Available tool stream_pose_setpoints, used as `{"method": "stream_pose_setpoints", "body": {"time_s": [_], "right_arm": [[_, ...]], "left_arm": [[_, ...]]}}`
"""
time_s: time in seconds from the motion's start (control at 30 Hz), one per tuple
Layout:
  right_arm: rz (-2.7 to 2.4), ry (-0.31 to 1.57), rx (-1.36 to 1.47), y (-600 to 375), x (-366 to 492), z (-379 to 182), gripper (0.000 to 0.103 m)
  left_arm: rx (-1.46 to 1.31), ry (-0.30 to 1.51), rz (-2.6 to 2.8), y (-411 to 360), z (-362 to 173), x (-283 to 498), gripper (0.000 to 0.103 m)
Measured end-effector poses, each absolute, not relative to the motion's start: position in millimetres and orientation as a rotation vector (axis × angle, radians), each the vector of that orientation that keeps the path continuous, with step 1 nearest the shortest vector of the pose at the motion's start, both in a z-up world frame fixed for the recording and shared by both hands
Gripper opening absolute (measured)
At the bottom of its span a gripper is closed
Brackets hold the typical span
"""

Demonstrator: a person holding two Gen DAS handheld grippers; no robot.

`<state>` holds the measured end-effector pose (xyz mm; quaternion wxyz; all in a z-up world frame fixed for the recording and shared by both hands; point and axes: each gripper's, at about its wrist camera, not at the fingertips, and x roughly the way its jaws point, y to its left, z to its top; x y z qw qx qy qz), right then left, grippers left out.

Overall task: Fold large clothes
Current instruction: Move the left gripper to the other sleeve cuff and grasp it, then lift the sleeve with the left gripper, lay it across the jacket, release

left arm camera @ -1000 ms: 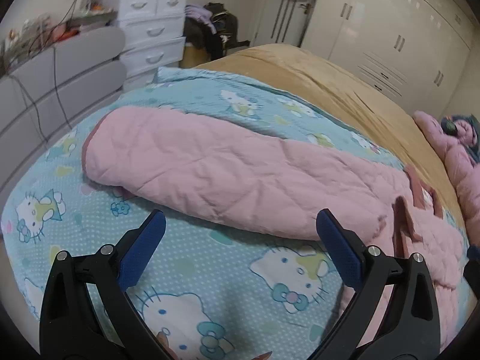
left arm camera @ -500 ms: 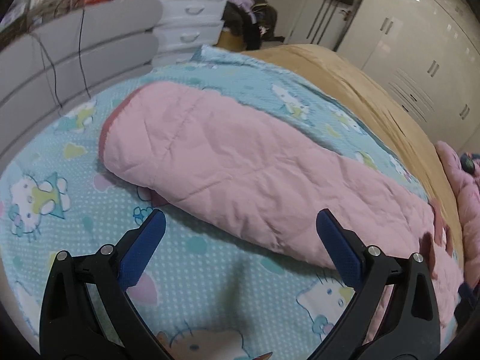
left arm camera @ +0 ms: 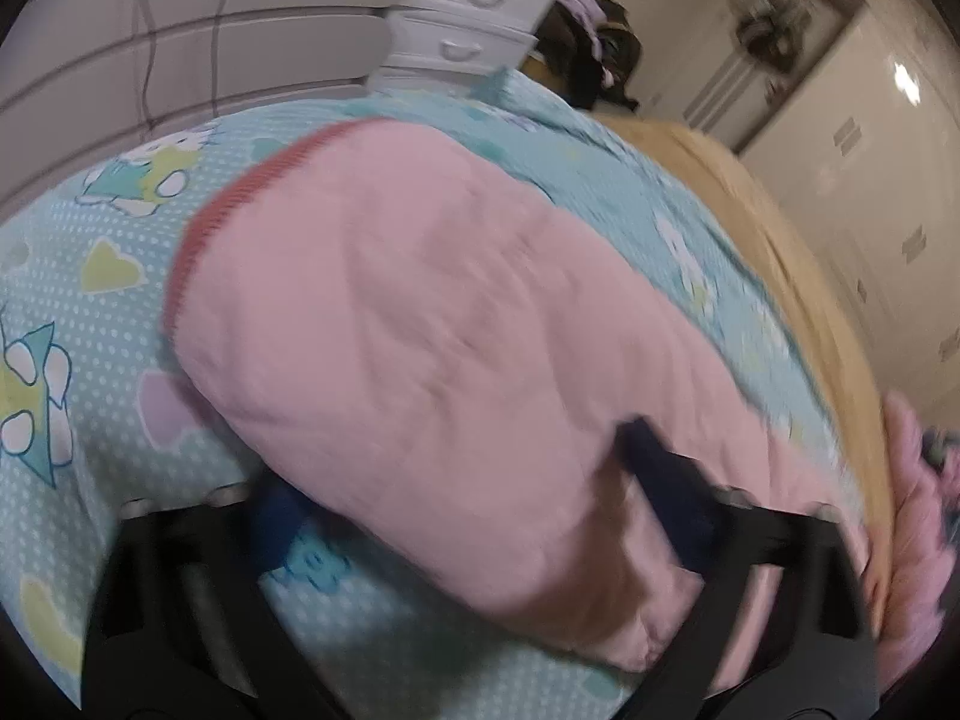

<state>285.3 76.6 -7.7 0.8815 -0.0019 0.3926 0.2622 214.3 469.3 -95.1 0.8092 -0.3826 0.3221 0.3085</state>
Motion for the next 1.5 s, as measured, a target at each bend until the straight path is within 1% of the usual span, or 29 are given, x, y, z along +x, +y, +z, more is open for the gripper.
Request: {"method": "stream_pose_setpoints", "body": {"time_s": [0.03,0.1,0.13,0.17,0.2,0.27,0.4,0.63,0.77,1.03,1.23,1.5], "right_arm": [[0.528,0.82,0.005,70,287,-8,0.099],[0.505,0.823,0.026,61,289,-10,0.099],[0.494,0.827,0.041,55,290,-11,0.099],[0.485,0.831,0.051,50,290,-12,0.099],[0.477,0.832,0.056,46,291,-12,0.099],[0.457,0.829,0.07,36,289,-12,0.099],[0.424,0.825,0.103,8,282,-8,0.099],[0.319,0.792,0.184,-62,261,7,0.099],[0.283,0.77,0.276,-108,251,13,0.099],[0.242,0.743,0.373,-162,235,16,0.099],[0.243,0.728,0.421,-184,227,17,0.099],[0.23,0.709,0.488,-217,216,18,0.099]], "left_arm": [[-0.841,0.658,0.657,473,-92,209,0.061],[-0.843,0.623,0.655,475,-85,204,0.036],[-0.84,0.603,0.655,475,-79,201,0.029],[-0.838,0.566,0.636,473,-71,197,0.024],[-0.834,0.548,0.622,472,-66,196,0.02],[-0.817,0.496,0.59,466,-50,191,0.017],[-0.787,0.419,0.541,450,-22,179,0.014],[-0.682,0.288,0.434,406,42,162,0.013],[-0.622,0.272,0.387,377,80,166,0.013],[-0.481,0.21,0.274,303,154,185,0.011],[-0.39,0.195,0.188,236,180,195,0.011],[-0.3,0.206,0.088,168,189,211,0.01]]}}
